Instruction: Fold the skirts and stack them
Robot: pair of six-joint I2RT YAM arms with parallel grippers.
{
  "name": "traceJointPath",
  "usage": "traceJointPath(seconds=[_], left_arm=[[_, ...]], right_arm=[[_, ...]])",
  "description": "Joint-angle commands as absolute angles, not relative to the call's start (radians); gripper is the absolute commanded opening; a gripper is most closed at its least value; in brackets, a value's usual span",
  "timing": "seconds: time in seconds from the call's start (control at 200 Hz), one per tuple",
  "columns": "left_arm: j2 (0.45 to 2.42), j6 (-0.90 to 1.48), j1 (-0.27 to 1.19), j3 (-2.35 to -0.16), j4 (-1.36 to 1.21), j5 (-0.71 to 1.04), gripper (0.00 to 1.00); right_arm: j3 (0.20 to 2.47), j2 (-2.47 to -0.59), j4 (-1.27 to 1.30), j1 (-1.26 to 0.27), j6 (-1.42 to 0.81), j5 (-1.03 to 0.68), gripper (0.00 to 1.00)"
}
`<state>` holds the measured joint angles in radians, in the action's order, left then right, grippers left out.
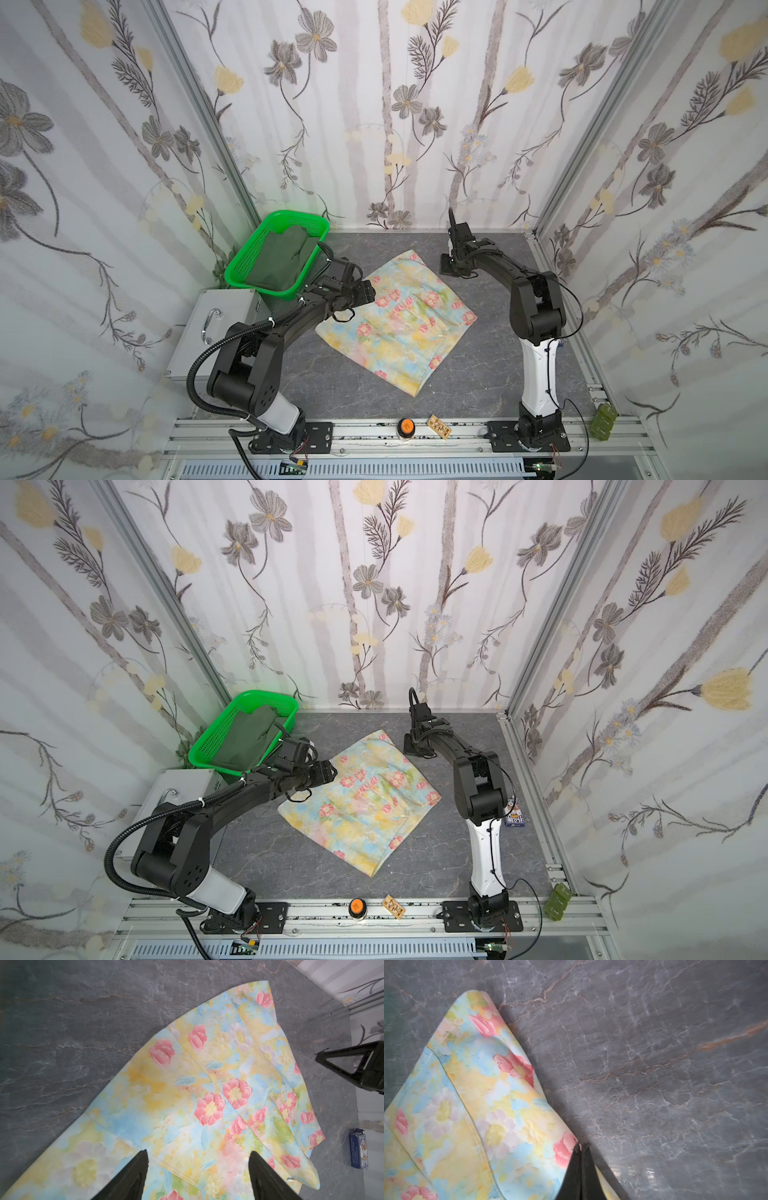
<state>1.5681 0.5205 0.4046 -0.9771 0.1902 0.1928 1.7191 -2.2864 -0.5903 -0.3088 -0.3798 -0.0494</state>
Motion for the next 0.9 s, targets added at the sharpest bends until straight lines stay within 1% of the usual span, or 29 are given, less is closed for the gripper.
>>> traceJointPath(seconds=[0.0,0.04,0.08,0.105,0.21,0.285,0.355,0.445,0.625,0.799,0.894], left_arm=[[1.567,0.508,0.436,-0.965,0.187,0.211,0.79],[1.567,0.493,0.456,-0.966,0.187,0.225,0.8],[1.565,0.475,0.478,-0.969,0.187,0.235,0.81],[1.565,0.463,0.494,-0.971,0.187,0.246,0.82],[1.552,0.423,0.552,-0.977,0.187,0.32,0.85],[1.547,0.403,0.599,-0.974,0.189,0.359,0.87],[1.553,0.39,0.649,-0.97,0.192,0.381,0.88],[1.573,0.396,0.709,-0.964,0.205,0.39,0.88],[1.576,0.404,0.834,-0.926,0.218,0.401,0.88],[1.574,0.406,0.895,-0.913,0.232,0.384,0.9],[1.591,0.4,0.941,-0.934,0.247,0.307,0.9]], right_arm=[[1.573,-2.135,-0.575,-0.313,-0.358,-0.094,0.12],[1.477,-2.057,-0.552,-0.313,-0.366,-0.102,0.21],[1.364,-1.968,-0.527,-0.313,-0.374,-0.103,0.37],[1.321,-1.931,-0.519,-0.311,-0.382,-0.101,0.39],[1.114,-1.783,-0.488,-0.313,-0.419,-0.123,0.42],[1.005,-1.725,-0.46,-0.313,-0.438,-0.154,0.42],[0.942,-1.699,-0.441,-0.313,-0.447,-0.135,0.43],[0.919,-1.694,-0.431,-0.313,-0.451,-0.139,0.44],[0.899,-1.658,-0.419,-0.328,-0.455,-0.176,0.49],[0.858,-1.605,-0.365,-0.367,-0.503,-0.23,0.53],[0.856,-1.607,-0.344,-0.39,-0.518,-0.242,0.53]])
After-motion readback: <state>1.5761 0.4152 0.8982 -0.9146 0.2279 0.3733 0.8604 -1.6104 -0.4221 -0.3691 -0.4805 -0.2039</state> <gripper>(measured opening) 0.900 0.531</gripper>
